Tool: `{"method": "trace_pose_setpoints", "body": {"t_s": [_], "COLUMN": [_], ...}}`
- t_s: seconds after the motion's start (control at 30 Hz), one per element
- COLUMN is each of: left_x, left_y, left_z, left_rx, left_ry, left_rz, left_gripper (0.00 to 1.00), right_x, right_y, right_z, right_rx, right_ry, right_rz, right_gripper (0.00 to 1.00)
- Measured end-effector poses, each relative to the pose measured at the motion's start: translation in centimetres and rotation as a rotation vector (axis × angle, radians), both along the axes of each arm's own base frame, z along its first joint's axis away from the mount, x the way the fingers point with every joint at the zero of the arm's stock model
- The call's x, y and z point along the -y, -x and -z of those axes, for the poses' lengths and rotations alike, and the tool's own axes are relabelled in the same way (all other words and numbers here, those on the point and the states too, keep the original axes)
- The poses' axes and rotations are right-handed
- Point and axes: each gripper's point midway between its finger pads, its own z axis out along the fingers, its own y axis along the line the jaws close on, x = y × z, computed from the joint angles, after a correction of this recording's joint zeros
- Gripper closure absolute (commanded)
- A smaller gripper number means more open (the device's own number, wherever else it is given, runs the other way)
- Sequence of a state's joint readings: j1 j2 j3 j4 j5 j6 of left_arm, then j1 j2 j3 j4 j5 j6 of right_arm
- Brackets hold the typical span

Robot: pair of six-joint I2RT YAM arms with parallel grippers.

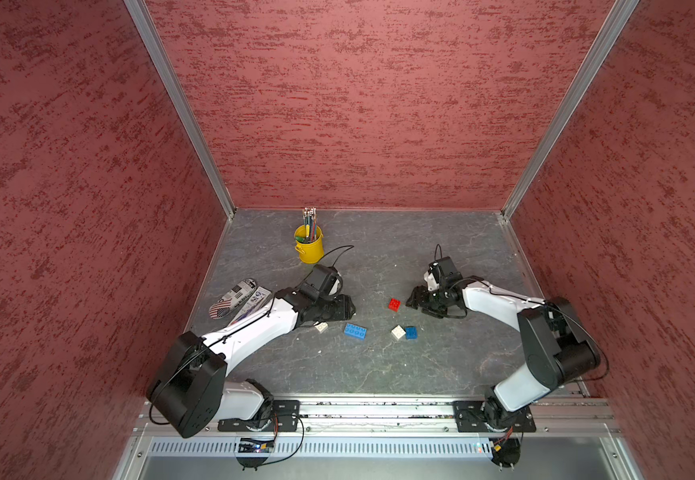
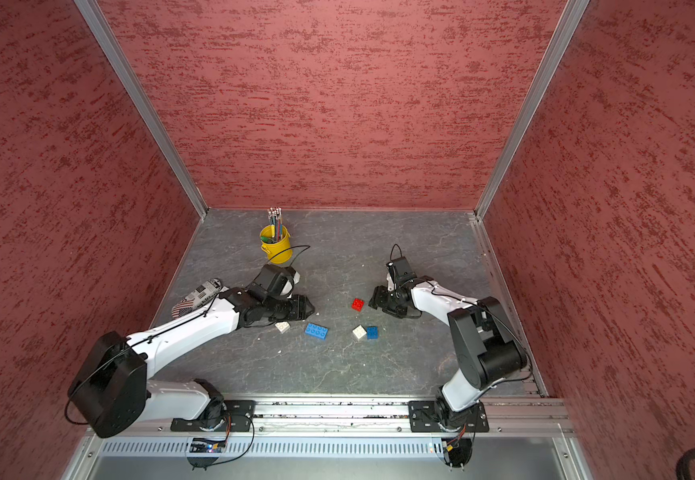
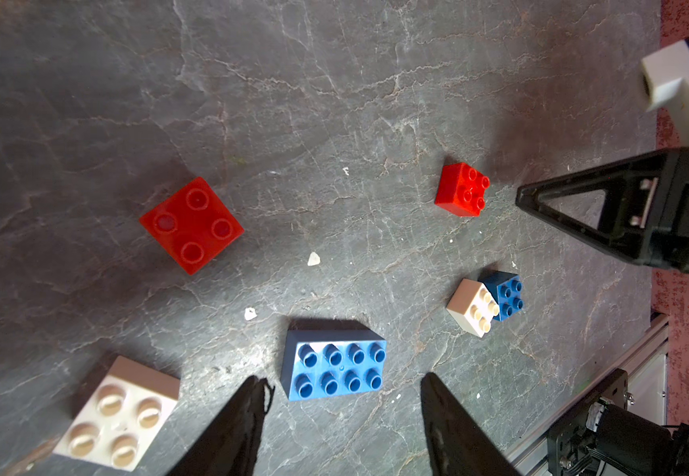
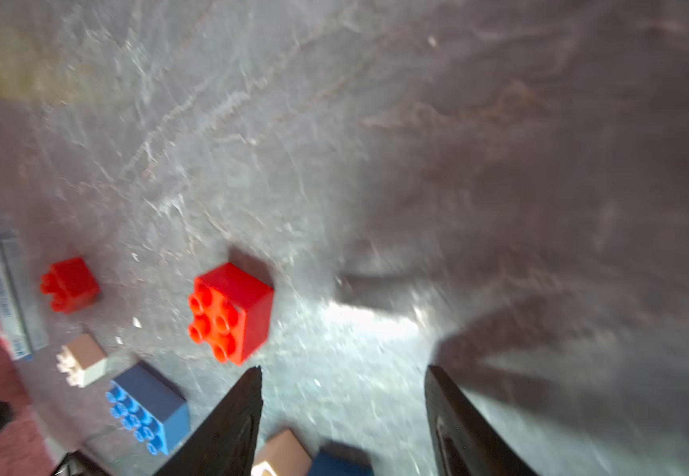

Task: Assemble the letter y with lego
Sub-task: Pick up the lego brick from the center of the board.

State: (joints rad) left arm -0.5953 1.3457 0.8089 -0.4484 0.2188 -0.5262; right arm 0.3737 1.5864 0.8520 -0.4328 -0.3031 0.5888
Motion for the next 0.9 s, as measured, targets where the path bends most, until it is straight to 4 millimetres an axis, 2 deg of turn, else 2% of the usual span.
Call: {"method": "trace_pose_setpoints", "body": {"t_s": [0.3,0.53,0.73,0.9], "left_x": [0.6,0.8,0.9,0.8], "left_y": [0.4,0.6,0.6,0.7], "left_z": [0.0,0.1,0.1,0.2], "left_rx": [-0.016,-0.02,-0.016,-0.017], "left_ry": [0.024,0.027,0.025,0.024], "left_rz": [0.029,0.048,0.056,0.056], "left_gripper": [0.38,0.38,0.38,0.38], "right_x": [-1.8,-1.4,-0.9,-0.8], "right_y": [5.3,6.2,6.7,6.5], "right_z": [0.0,0.4,1.0,1.0], "right_rx": [-0.027,-0.043,-0.058,-0.054], "right_ry": [0.101,0.164,0.214,0.251], "right_rz": [-0.103,-0.09,-0.091,-0.092], "right_gripper": [0.34,0.42,0.41,0.45]}}
